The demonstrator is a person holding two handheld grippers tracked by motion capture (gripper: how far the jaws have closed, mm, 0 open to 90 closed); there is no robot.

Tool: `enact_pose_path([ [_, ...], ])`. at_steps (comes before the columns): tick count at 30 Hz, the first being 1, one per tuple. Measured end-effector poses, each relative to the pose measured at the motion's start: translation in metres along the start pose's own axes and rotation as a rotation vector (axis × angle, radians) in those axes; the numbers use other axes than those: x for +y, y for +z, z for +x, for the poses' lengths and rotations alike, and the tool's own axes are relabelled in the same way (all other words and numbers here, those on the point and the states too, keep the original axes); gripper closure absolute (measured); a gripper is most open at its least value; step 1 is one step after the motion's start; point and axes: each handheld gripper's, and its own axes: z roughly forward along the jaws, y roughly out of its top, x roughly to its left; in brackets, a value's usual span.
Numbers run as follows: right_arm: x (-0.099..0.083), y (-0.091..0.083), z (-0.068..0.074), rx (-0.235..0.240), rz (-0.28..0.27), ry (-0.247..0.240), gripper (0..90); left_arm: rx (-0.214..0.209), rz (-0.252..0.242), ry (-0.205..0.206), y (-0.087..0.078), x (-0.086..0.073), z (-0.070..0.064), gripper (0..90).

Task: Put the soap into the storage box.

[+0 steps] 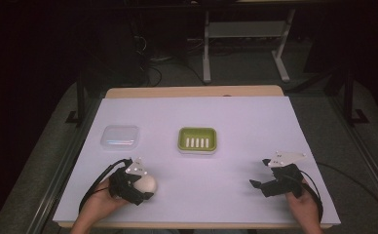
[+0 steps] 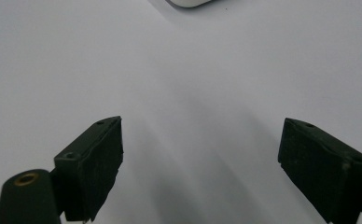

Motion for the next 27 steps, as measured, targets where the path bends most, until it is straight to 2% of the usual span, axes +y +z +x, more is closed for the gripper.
enact_pose_path([
  [13, 0.0, -0.001, 0.0, 0.002, 0.001, 0.001, 13.2, -0.002, -0.006, 0.005, -0.002, 0.002, -0.003, 24.4],
  [17, 0.0, 0.0, 0.0, 0.0, -0.003, 0.002, 13.2, 0.007, -0.027, 0.009, -0.007, 0.002, -0.003, 24.6],
  [18, 0.0, 0.0, 0.0, 0.0, -0.002, 0.002, 13.2, 0.012, -0.046, 0.003, -0.01, 0.003, -0.003, 24.6],
  [22, 0.0, -0.001, 0.001, 0.007, -0.006, 0.007, 13.2, 0.004, -0.052, 0.002, -0.011, 0.005, -0.005, 24.7],
  [27, 0.001, 0.0, 0.0, 0.006, -0.008, 0.006, 13.2, 0.009, -0.019, 0.02, -0.007, 0.007, -0.006, 24.7],
])
